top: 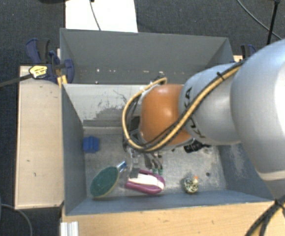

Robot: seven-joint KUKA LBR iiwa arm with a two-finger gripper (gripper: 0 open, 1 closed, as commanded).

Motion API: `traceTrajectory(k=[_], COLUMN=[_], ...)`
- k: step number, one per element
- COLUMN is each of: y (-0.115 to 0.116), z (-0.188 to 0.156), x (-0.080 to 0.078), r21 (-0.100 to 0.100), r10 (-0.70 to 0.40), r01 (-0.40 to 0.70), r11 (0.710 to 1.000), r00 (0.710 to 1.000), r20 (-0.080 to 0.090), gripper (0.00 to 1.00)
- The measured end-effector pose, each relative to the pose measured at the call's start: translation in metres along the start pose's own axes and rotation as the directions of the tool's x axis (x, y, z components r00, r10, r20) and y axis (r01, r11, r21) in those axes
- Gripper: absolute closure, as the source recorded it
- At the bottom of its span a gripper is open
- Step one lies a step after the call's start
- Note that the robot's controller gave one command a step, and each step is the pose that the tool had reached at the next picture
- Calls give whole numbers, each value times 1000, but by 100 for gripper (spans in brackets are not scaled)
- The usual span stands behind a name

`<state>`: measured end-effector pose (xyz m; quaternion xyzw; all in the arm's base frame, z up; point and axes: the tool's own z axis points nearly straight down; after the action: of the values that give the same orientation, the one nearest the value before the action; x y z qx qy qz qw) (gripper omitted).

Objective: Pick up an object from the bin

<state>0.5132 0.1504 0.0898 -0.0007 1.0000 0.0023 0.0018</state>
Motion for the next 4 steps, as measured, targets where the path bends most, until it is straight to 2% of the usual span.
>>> traceTrajectory(k=[1,2,3,4], y=[63,86,90,89], z=[-33,-127,-66,-74], x=[-39,-7,11,3], r21=[-2,2,3,2], r10=[4,-320,-234,-502], r01=[-4,320,234,502], r11=[1000,947,972,865], r00=[1000,947,972,865], r20=[5,2,-8,0], gripper=[100,100,100,100])
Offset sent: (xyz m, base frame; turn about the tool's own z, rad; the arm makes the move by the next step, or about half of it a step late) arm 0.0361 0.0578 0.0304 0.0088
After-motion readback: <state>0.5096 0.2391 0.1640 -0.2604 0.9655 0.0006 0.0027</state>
